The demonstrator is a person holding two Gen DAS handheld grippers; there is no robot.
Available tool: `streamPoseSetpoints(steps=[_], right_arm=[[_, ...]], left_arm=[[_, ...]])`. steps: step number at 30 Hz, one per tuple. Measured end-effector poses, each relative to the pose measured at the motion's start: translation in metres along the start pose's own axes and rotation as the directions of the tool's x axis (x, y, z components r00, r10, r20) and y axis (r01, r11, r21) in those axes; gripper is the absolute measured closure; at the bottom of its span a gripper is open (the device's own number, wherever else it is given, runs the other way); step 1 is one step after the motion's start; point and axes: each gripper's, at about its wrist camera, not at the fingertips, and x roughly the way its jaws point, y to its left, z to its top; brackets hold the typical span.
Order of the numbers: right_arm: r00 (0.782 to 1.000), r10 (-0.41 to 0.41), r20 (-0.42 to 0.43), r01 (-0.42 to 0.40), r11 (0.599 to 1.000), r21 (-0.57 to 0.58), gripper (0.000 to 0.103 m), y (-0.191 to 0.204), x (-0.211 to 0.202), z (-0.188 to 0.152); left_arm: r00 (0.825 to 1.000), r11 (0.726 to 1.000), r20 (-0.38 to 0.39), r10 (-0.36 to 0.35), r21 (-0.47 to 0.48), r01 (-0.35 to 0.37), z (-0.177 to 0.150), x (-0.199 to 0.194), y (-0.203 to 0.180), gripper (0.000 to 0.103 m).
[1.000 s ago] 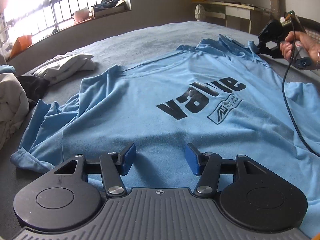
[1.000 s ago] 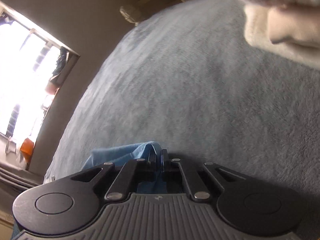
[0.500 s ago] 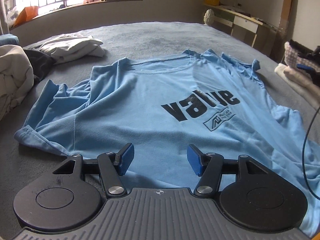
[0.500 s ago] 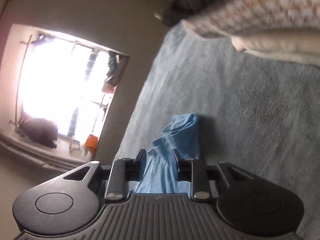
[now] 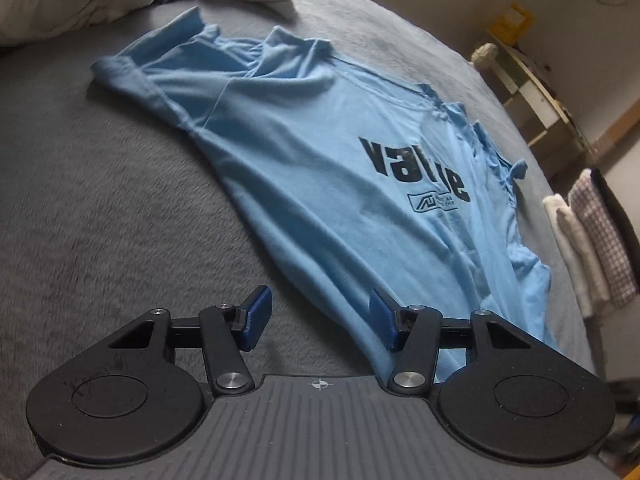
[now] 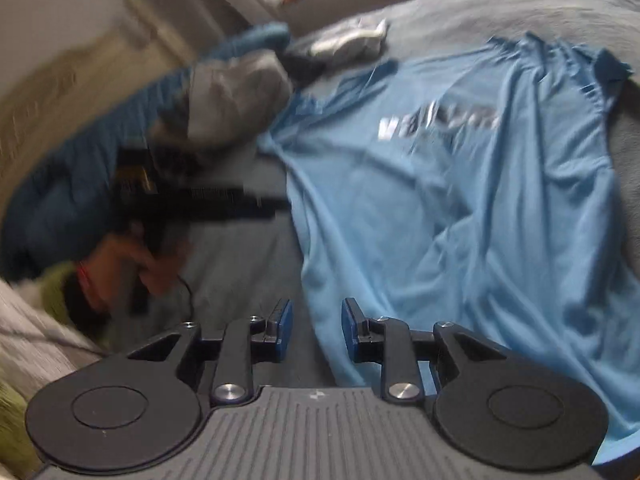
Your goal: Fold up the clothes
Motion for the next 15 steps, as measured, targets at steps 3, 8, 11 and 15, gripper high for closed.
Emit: streamPoseSetpoints(steps=[3,8,11,15], right_arm=[[0.982,-0.181,-0.058,0.162,0.957,-0.24,0.076,0.034,0.042,-0.021],[0.975,-0.221,-0.015,0.213,0.955,-0.208,0.103,0.016,0.048,-0.021],[0.985,-0.141,0.097,0.137,0.989,0.051,0.103,-0.026,0.022,0.001],[0.976,-0.056,0.211,-0.04,0.904,0.426,0.103,-0.109,0.008,0.009]], left_arm=[[1.0,1.0,-0.007,0.007,0.004,-0.007,-0.011,-0.007,0.0,0.05],[1.0,0.997,0.013,0.004,0.073,-0.005,-0.018,-0.014,-0.008,0.05],[0.999,0.992,0.034,-0.004,0.124,0.0,-0.018,-0.015,-0.015,0.05],[0.999,0.981,0.009,-0.048,0.19,0.046,-0.023,-0.005,-0.029,0.049]])
